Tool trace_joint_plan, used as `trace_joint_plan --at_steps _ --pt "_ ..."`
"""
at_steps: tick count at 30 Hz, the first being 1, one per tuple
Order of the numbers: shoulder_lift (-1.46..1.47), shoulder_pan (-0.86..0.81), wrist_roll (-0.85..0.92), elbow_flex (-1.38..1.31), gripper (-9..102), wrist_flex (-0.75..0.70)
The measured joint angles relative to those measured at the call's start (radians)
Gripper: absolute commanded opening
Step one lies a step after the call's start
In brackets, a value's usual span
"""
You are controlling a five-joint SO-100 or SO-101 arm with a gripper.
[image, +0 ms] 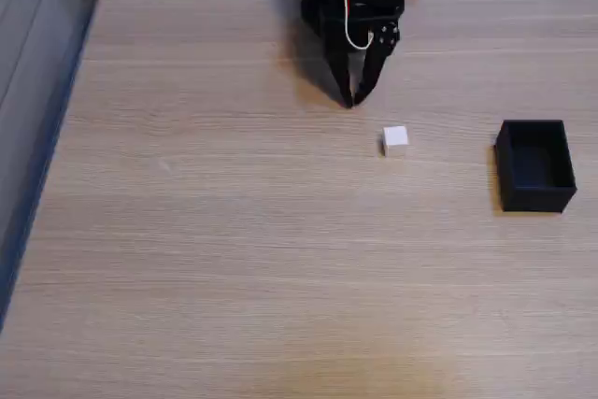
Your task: Pick a white block and place it in the black box.
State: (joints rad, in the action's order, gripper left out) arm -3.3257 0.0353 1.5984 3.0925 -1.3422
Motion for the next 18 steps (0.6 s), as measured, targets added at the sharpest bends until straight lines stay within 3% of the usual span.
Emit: trace_joint_plan --at_steps 18 --pt "0.069 0.005 0.018 -0.031 0 0.011"
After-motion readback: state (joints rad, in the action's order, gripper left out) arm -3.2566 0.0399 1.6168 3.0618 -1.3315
